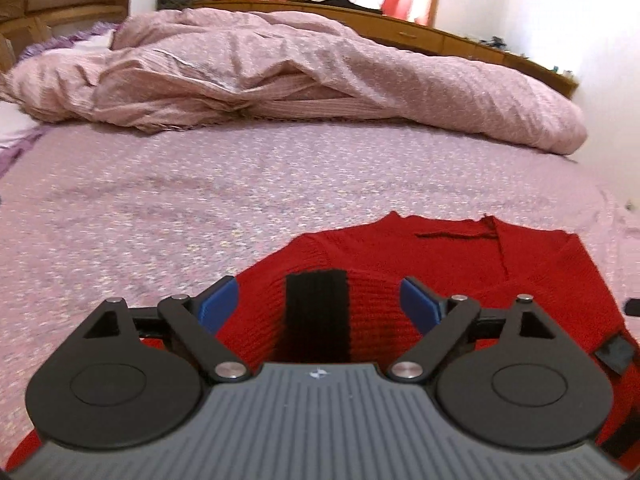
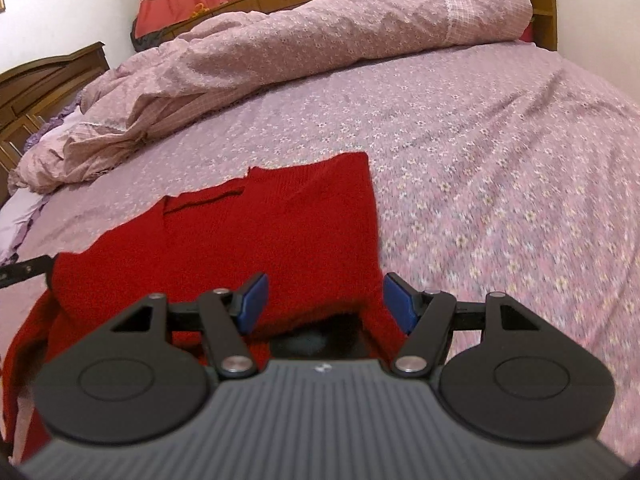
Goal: Fold small clothes
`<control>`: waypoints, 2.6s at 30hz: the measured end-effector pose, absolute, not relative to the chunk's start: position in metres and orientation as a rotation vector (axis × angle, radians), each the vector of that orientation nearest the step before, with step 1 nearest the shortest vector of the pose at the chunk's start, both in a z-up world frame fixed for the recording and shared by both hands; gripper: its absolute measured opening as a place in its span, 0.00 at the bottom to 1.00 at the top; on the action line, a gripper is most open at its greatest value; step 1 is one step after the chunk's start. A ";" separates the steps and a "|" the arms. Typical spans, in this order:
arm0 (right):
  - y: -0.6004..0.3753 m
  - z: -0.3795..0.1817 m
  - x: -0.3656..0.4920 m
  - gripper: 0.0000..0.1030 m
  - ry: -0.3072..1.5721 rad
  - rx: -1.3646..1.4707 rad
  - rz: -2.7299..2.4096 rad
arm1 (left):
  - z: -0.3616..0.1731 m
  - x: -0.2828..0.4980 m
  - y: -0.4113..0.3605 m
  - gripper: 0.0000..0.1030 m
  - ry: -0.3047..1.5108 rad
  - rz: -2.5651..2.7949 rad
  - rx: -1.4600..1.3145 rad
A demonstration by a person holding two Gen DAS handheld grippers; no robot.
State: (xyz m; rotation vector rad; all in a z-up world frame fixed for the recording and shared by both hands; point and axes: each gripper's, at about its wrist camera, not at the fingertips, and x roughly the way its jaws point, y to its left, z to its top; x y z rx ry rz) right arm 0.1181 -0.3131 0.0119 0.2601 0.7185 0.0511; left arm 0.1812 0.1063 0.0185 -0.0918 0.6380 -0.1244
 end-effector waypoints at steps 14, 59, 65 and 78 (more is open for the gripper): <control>-0.322 -0.006 0.192 0.64 0.690 0.218 0.024 | -0.007 0.205 0.114 0.42 0.739 -0.204 -0.224; -0.326 -0.017 0.230 0.37 0.641 0.112 0.032 | 0.041 0.197 0.037 0.70 0.695 -0.115 -0.005; -0.322 -0.033 0.239 0.38 0.658 0.117 -0.035 | -0.012 0.227 0.042 0.70 0.839 0.038 0.099; -0.297 0.003 0.208 0.40 0.629 0.050 -0.007 | 0.020 0.167 0.091 0.74 0.735 0.083 0.047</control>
